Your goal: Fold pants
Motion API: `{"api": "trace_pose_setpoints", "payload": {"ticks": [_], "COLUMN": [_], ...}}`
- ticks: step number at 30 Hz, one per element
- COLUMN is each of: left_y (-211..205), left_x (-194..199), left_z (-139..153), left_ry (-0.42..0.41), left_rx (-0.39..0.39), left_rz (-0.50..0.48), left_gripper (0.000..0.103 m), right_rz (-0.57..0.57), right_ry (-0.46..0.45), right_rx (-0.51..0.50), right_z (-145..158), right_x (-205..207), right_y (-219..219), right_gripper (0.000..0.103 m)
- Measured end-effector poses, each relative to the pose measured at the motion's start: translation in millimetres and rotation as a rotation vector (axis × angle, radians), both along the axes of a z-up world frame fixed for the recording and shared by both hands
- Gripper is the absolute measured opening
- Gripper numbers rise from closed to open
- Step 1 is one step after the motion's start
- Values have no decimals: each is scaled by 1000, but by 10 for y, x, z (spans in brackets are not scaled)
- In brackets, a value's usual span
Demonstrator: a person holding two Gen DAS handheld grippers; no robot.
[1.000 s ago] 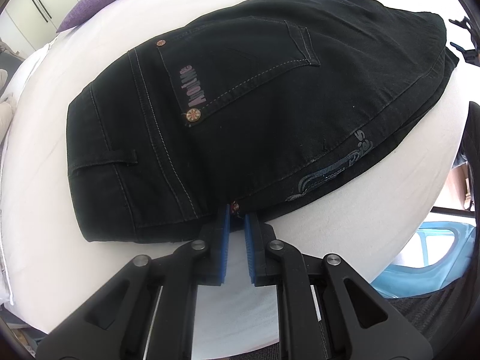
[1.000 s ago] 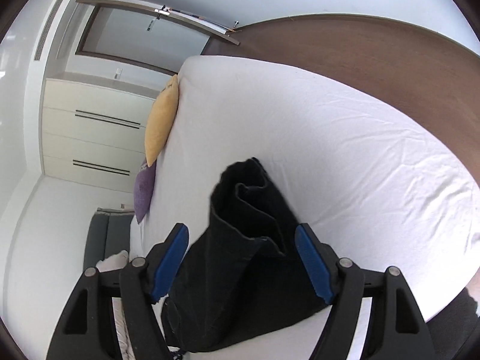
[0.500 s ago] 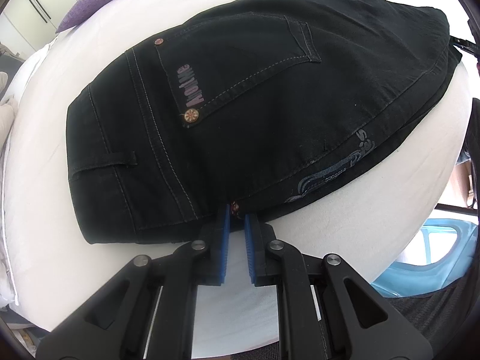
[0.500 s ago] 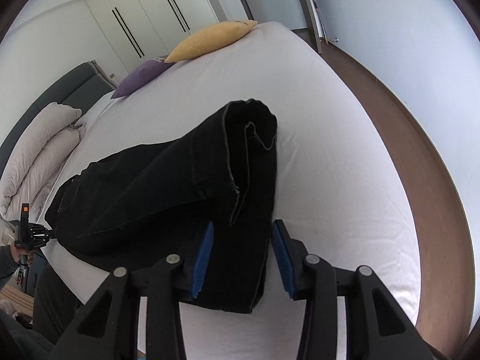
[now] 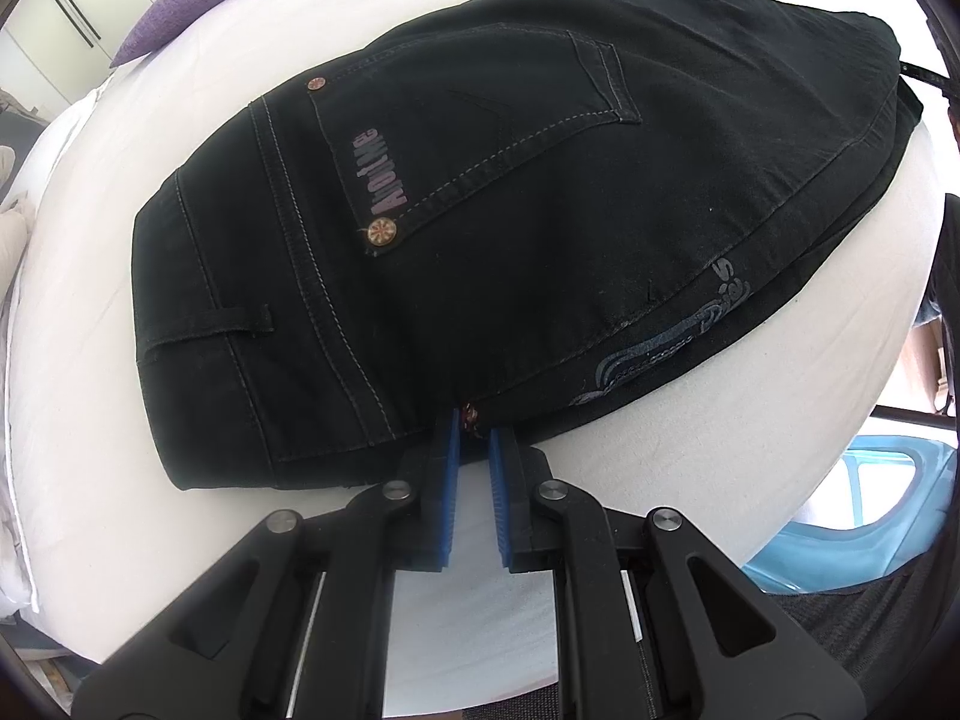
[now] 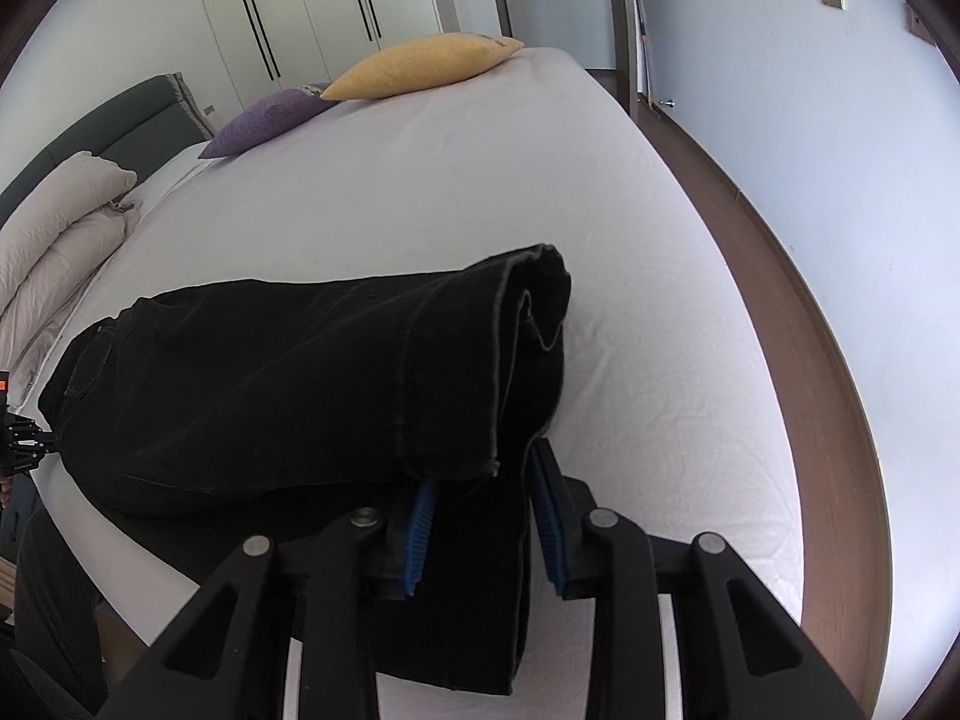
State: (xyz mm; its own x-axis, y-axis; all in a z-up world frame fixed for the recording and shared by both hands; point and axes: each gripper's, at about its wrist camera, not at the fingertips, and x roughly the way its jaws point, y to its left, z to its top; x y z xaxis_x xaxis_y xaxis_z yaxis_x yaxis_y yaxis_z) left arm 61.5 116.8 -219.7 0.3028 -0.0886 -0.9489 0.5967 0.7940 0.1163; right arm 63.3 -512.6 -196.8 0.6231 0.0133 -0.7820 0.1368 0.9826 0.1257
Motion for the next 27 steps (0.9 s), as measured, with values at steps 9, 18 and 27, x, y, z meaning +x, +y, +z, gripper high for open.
{"api": "trace_pose_setpoints", "payload": {"ticks": [9, 18, 27], "left_y": [14, 9, 23], "left_x": [-15, -25, -8], "left_z": [-19, -19, -25], "left_ry": [-2, -4, -1], "left_rx": [-3, -5, -3], "left_rz": [0, 0, -6], "left_gripper": [11, 11, 11], "right_rz": [-51, -75, -25], "right_ry": [-33, -18, -12], "right_rx": [1, 42, 80], "right_z": [113, 64, 38], "right_x": [-174, 59, 215], "right_y": [189, 165, 85], "right_gripper": [34, 35, 10]}}
